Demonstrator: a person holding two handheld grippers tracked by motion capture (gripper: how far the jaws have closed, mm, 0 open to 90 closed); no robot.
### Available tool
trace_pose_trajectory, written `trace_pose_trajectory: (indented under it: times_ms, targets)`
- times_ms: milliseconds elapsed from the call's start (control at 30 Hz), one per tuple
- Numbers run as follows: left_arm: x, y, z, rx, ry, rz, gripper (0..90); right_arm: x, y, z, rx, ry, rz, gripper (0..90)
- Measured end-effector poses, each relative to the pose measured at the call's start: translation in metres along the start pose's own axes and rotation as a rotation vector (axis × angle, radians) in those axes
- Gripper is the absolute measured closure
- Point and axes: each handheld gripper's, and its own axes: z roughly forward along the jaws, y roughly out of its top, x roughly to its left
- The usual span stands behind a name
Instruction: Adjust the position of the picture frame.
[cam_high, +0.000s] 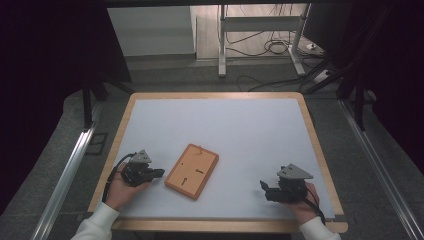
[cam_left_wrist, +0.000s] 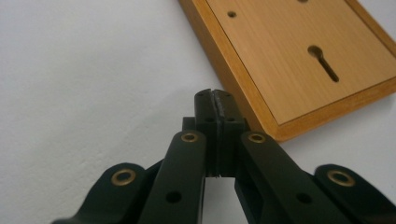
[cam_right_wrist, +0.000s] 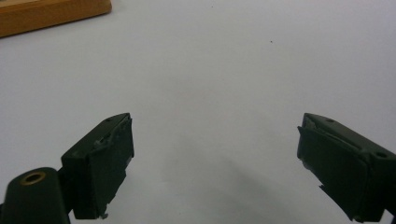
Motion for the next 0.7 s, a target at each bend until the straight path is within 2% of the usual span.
trace_pose_trajectory:
  times_ms: [300, 367, 533, 700]
  targets:
    - [-0.0060, 0.0004, 0.0057, 0.020, -0.027, 0.011, 90.0, -0.0008, -0.0001, -0.0002, -0.002, -0.004, 0.001, 10.8]
    - [-0.0063, 0.0004, 0.0068, 0.033, -0.033, 0.025, 90.0, -0.0007, 0.0000, -0.0003, -0.003, -0.003, 0.001, 10.8]
    - [-0.0077, 0.0012, 0.0061, 0.015, -0.039, 0.032, 90.0, -0.0012, -0.0001, -0.0002, -0.003, -0.002, 0.007, 10.8]
    - [-0.0079, 0.0001, 0.0075, 0.025, -0.037, 0.029, 90.0, -0.0004, 0.0000, 0.0001, -0.002, 0.000, 0.004, 10.8]
